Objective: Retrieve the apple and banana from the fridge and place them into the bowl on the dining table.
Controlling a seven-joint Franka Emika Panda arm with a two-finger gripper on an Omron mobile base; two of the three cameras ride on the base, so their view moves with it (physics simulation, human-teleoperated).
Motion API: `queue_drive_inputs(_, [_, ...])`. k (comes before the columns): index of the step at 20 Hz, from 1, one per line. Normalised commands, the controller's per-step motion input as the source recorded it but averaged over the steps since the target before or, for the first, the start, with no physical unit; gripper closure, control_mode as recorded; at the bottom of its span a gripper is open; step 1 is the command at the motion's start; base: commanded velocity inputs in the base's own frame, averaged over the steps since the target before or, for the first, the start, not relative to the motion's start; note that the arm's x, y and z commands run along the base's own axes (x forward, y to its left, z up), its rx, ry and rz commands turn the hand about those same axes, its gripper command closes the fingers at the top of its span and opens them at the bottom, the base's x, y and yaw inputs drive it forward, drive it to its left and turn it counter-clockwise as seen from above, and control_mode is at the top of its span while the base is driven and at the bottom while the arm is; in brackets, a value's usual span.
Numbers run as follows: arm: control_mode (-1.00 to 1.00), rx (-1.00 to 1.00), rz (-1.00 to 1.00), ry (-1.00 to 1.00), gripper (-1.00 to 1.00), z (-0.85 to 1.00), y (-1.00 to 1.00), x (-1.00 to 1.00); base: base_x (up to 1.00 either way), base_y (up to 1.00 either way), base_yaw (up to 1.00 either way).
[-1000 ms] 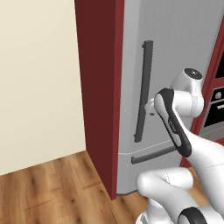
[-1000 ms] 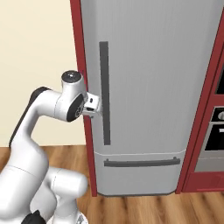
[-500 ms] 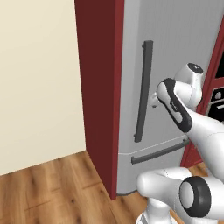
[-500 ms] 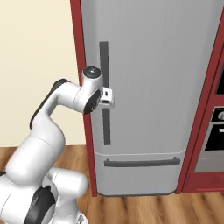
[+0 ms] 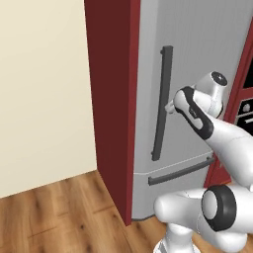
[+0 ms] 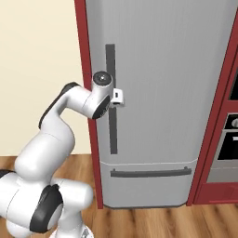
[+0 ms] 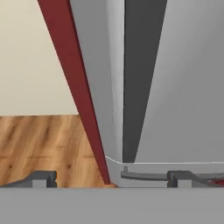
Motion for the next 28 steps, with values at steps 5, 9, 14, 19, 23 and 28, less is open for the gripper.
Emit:
queue_drive_inputs(5, [-1.00, 0.00, 0.00, -0.19, -1.00, 0.00, 0.00, 0.01, 0.00, 0.00, 0.00])
queue_drive_inputs(9, [-1.00, 0.00, 0.00, -0.01, -1.00, 0.03, 0.00, 0.15, 0.00, 0.00, 0.00])
queue_drive_inputs(14, [-1.00, 0.00, 0.00, 0.00, -1.00, 0.08, 0.00, 0.26, 0.00, 0.00, 0.00])
queue_drive_inputs(19, [-1.00, 0.00, 0.01, 0.00, -1.00, 0.03, 0.00, 0.34, 0.00, 0.00, 0.00])
queue_drive_inputs(23, [-1.00, 0.00, 0.03, 0.00, -1.00, 0.00, 0.00, 0.41, 0.00, 0.00, 0.00])
queue_drive_inputs(28, [-1.00, 0.00, 0.05, -0.01, -1.00, 0.00, 0.00, 0.45, 0.00, 0.00, 0.00])
